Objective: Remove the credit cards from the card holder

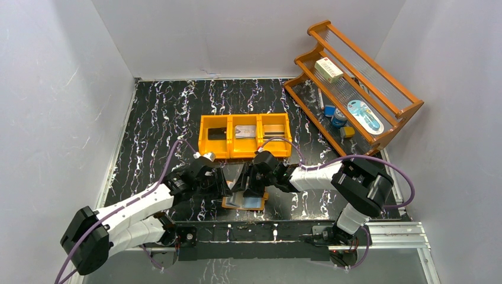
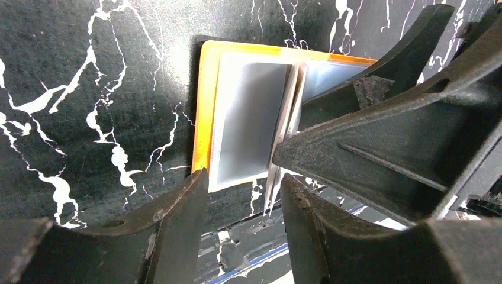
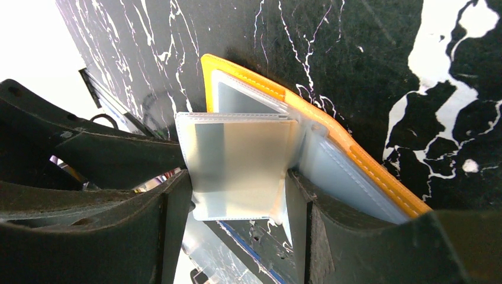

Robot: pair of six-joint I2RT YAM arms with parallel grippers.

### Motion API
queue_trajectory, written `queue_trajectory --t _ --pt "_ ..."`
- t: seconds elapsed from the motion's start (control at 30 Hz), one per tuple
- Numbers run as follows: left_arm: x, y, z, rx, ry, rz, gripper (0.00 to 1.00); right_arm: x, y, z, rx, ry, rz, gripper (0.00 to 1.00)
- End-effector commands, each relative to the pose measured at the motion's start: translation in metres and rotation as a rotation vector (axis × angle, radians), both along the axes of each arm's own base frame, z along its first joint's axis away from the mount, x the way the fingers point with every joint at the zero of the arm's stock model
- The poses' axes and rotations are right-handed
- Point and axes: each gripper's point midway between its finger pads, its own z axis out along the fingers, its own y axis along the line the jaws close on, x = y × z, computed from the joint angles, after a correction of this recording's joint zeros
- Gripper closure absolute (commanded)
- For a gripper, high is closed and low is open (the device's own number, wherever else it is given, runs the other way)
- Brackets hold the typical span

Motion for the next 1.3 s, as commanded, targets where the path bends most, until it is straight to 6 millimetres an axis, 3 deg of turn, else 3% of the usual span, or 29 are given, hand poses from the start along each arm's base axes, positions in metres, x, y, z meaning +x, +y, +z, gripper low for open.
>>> queue_trajectory --t 0.0,0.93,1.1,1.27 --pt "0.004 0.006 0.01 0.004 -0.042 0.015 0.53 -0.014 -0.021 -0.03 -0.102 0.057 0.003 0.34" --pt "-0.005 0.003 -0.01 0.028 0.022 -0.034 0.6 -0.012 -0.018 -0.023 -0.081 0.048 0.001 0.32" --pt "-0.005 -0.003 -0.008 0.011 0.023 -0.058 0.6 -0.008 -0.021 -0.02 -0.099 0.032 -0.018 0.36" --pt "0.0 -0.021 0.006 -0.067 -0.009 -0.112 0.58 -0.007 -0.019 -0.01 -0.059 0.014 -0.025 0.34"
